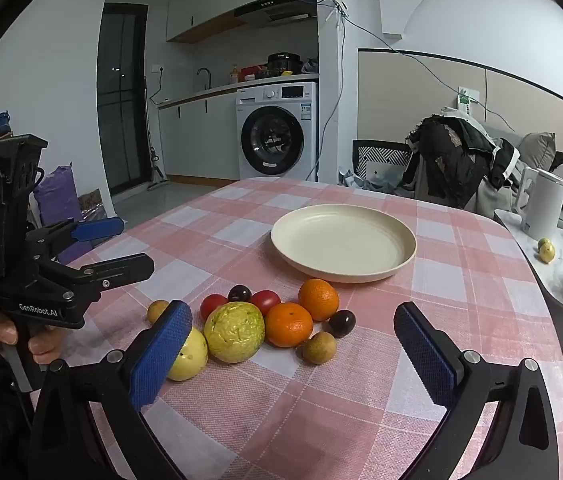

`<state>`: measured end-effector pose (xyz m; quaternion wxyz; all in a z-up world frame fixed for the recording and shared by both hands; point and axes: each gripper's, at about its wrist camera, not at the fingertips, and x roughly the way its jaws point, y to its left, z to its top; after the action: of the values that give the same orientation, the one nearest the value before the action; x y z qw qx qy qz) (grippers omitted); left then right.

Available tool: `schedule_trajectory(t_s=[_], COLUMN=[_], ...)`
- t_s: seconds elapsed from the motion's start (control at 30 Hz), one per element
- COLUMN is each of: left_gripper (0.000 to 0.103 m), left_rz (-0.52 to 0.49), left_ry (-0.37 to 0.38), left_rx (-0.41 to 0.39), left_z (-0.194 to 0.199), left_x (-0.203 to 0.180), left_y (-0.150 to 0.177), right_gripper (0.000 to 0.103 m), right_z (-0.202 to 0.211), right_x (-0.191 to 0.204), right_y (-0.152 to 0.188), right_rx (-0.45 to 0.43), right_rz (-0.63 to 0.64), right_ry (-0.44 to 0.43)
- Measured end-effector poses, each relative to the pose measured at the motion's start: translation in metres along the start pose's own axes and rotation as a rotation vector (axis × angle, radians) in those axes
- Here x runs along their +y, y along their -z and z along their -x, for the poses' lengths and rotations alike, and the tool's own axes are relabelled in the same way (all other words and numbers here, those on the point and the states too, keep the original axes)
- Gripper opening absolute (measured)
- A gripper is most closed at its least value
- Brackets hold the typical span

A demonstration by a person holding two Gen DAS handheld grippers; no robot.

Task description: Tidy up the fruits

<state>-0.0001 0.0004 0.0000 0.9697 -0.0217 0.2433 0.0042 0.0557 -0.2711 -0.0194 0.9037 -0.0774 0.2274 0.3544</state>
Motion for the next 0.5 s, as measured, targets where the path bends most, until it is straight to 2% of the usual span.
schedule_trajectory(t_s=[0.5], left_gripper=[0.102], left_rz=[-0.009], left_ry=[0.007], left_rx=[0.0], left_z=[-0.0021], left_x=[0.0023], left_y=[0.0], right_gripper=[0.103], right_z=[-0.0006], right_x=[0.0002], right_y=[-0.0001], right_rx=[0.012], right_rz=[0.001], right_ry=[0.002])
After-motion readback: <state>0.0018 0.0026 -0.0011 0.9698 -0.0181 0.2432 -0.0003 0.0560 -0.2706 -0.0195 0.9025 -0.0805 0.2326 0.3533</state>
